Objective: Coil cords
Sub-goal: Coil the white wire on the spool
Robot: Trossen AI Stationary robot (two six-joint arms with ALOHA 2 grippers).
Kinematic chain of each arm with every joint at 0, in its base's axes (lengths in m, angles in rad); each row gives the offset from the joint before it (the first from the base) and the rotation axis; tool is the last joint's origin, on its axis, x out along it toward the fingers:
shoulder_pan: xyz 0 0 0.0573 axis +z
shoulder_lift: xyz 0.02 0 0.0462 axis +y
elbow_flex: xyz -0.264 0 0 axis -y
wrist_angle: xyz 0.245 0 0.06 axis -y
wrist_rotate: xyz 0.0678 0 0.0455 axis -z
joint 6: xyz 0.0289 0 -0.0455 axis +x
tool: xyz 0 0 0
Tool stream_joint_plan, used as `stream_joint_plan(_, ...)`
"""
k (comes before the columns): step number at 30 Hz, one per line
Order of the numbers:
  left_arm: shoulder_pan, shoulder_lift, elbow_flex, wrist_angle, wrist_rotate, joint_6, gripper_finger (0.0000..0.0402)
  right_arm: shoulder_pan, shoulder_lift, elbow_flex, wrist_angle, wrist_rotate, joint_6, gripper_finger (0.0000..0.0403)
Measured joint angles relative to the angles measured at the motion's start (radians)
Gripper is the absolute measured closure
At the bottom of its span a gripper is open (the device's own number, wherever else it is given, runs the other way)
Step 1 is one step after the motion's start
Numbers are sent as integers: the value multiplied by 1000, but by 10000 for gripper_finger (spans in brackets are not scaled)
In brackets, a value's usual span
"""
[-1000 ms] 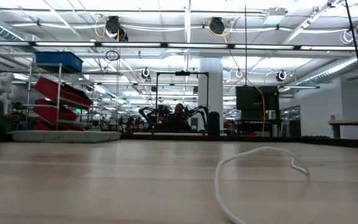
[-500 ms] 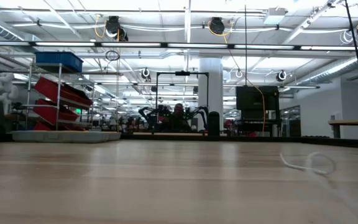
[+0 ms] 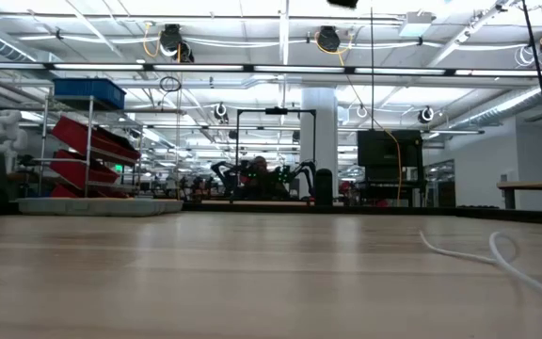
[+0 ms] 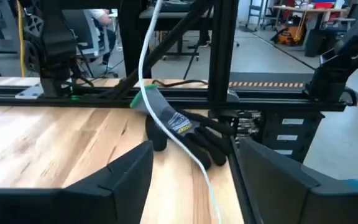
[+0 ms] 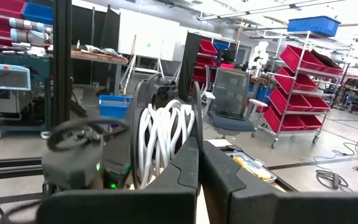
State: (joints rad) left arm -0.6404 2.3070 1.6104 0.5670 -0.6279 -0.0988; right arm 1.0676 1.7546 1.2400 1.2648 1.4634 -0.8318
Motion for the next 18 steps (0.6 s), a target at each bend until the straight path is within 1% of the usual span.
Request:
stream_joint_plan(2, 6, 15, 0, 4, -4, -7, 150, 0, 0, 0, 0, 0, 0, 403)
stream_joint_plan(4, 14, 27, 0, 11, -21, -48, 149, 0, 0, 0, 0, 0, 0, 403)
stream_joint_plan(7, 30, 46, 0, 41, -18, -115, 148, 0, 0, 0, 0, -1, 0, 403)
stream_joint_plan(13, 67, 61, 0, 51, 105, -259, 148, -1, 0, 0, -2, -4, -3, 403)
stream_joint_plan(15, 72, 61, 0, 57, 134, -263, 148, -2, 0, 0, -2, -4, -3, 403)
stream_joint_plan(18, 71, 61, 0, 76, 152, -263, 148, -6, 0, 0, -2, -6, -3, 403)
